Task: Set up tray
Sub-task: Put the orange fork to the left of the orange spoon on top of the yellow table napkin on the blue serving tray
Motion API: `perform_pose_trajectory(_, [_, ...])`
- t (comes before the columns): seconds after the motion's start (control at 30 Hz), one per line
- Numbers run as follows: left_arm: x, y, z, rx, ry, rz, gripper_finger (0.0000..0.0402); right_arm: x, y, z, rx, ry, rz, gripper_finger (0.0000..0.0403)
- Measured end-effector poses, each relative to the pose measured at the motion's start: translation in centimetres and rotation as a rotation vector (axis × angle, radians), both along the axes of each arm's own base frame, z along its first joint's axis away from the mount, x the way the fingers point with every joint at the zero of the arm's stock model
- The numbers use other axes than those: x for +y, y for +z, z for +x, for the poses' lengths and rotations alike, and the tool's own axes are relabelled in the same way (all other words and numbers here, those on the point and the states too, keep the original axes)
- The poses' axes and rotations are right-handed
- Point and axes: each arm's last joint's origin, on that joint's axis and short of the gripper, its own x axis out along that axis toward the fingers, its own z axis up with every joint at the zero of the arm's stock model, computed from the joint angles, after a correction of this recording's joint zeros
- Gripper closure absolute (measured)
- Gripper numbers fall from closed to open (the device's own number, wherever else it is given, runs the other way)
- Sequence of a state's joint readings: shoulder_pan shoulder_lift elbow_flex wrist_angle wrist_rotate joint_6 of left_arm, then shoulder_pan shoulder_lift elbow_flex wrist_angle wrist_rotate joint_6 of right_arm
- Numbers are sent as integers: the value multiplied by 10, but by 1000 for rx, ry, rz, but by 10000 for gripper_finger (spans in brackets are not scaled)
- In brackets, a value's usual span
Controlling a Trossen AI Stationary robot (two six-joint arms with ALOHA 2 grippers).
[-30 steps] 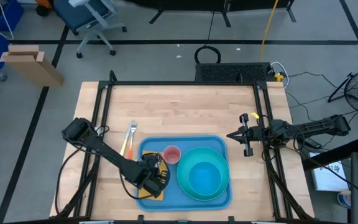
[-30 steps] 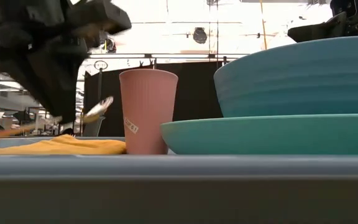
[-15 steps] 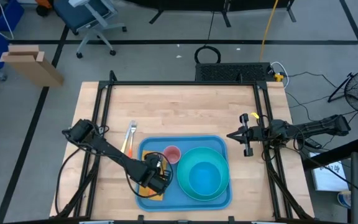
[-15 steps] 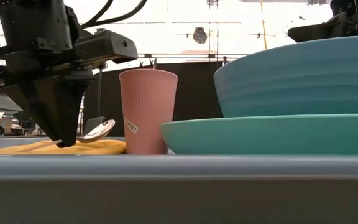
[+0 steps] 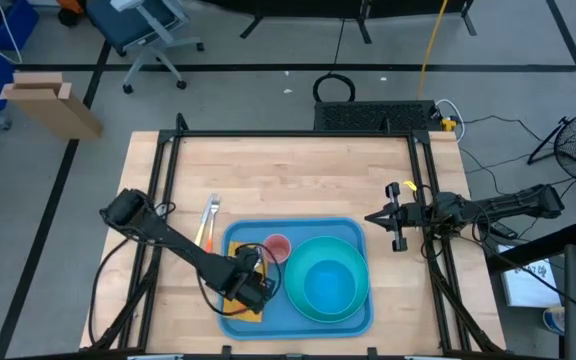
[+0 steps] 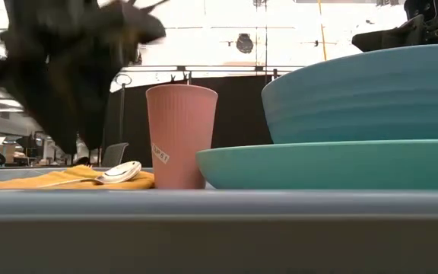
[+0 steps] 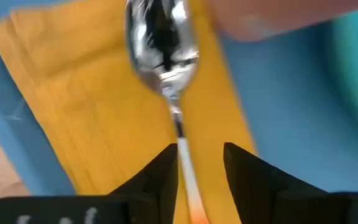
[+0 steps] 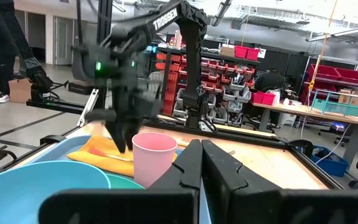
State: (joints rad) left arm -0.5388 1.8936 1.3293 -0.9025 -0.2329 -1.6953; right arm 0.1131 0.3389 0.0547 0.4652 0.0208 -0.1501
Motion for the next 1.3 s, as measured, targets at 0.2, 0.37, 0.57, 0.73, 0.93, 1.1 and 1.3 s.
perform_pose_trajectory(0.2, [15, 53, -25, 113, -3, 63, 257, 0, 0, 0, 1, 1, 7, 403])
perform_pose_trajectory(0.37, [44, 71, -57, 382, 89, 199, 257, 0, 0, 0, 1, 1, 8, 403])
perform_pose_trajectory(0.57, [80, 51, -66, 339, 41, 172, 256, 0, 0, 0, 2, 3, 24, 403])
perform_pose_trajectory(0.73, [112, 20, -76, 326, 53, 84, 256, 0, 0, 0, 3, 5, 34, 403])
perform_pose_trajectory(0.93, [142, -6, -90, 290, 103, 21, 256, 0, 0, 0, 4, 6, 44, 403])
perform_pose_trajectory(1.1, [158, -11, -90, 300, 91, 18, 256, 0, 0, 0, 5, 4, 36, 403])
perform_pose_trajectory(1.3, [179, -19, -86, 245, 77, 2, 256, 0, 0, 0, 6, 3, 35, 403])
